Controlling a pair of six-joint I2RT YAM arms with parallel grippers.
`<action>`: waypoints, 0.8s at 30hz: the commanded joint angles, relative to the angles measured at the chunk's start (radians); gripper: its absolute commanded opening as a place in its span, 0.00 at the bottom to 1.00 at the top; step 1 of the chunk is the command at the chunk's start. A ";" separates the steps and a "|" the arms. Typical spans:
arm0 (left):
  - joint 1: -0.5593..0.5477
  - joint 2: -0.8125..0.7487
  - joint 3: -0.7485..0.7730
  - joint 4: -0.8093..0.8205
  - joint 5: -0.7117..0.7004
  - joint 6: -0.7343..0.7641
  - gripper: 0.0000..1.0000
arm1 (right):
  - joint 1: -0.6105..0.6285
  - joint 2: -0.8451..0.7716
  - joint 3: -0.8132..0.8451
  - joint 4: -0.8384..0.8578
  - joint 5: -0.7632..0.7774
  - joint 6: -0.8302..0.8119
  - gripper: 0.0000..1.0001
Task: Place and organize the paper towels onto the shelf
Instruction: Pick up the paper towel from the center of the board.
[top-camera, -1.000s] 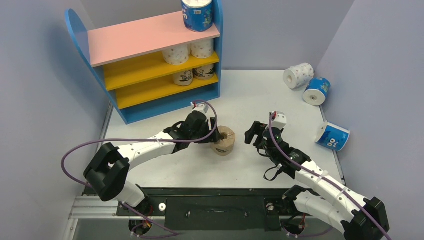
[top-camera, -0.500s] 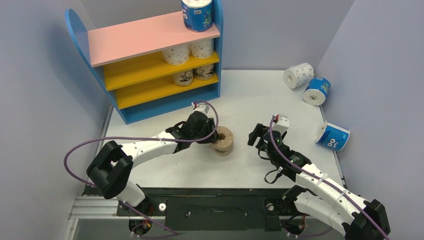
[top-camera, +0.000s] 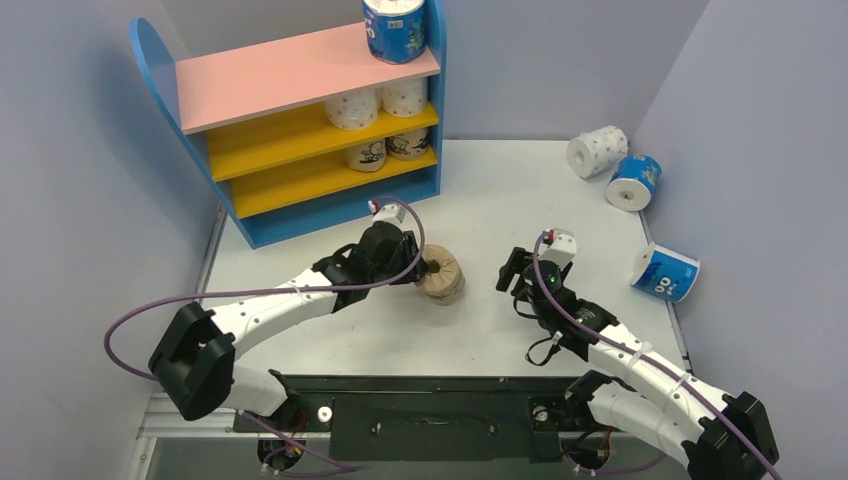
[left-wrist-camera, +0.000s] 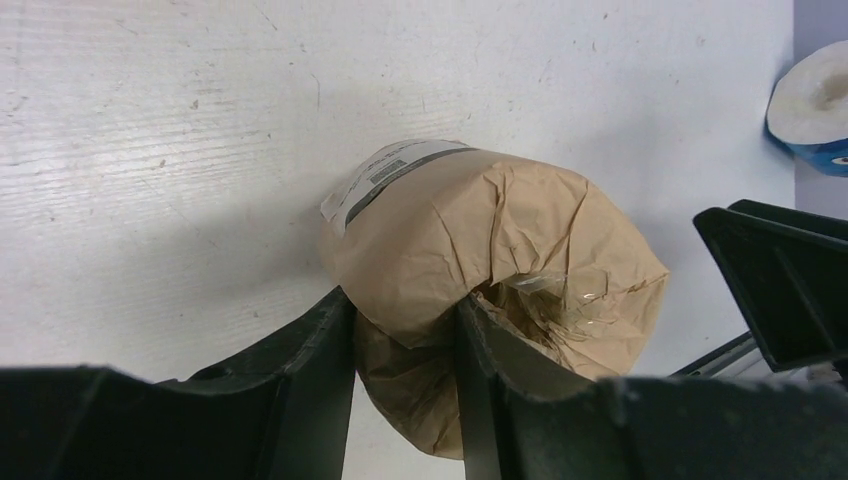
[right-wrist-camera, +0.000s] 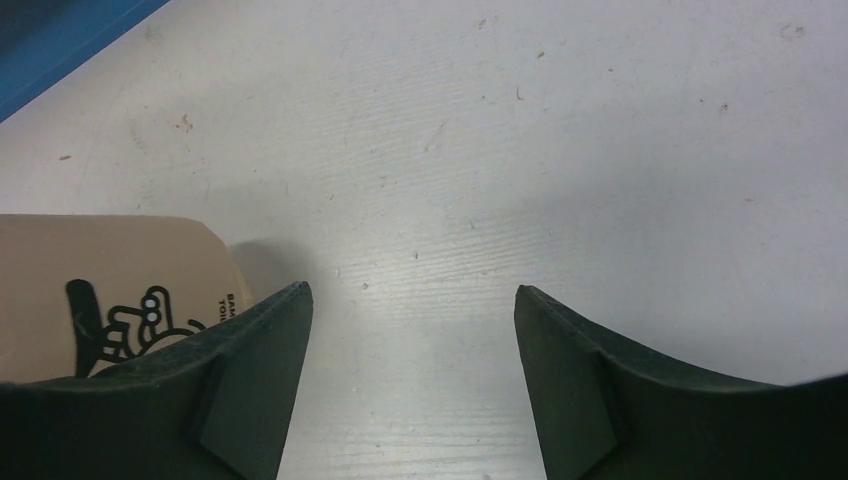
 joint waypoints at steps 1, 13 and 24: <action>0.025 -0.134 0.018 -0.051 -0.054 -0.010 0.28 | 0.013 -0.008 0.042 0.110 -0.015 -0.011 0.69; 0.359 -0.396 0.113 -0.396 -0.067 0.020 0.32 | 0.127 0.140 0.076 0.420 0.045 -0.171 0.68; 0.545 -0.307 0.326 -0.571 -0.116 -0.160 0.34 | 0.134 0.357 0.297 0.266 0.006 -0.054 0.65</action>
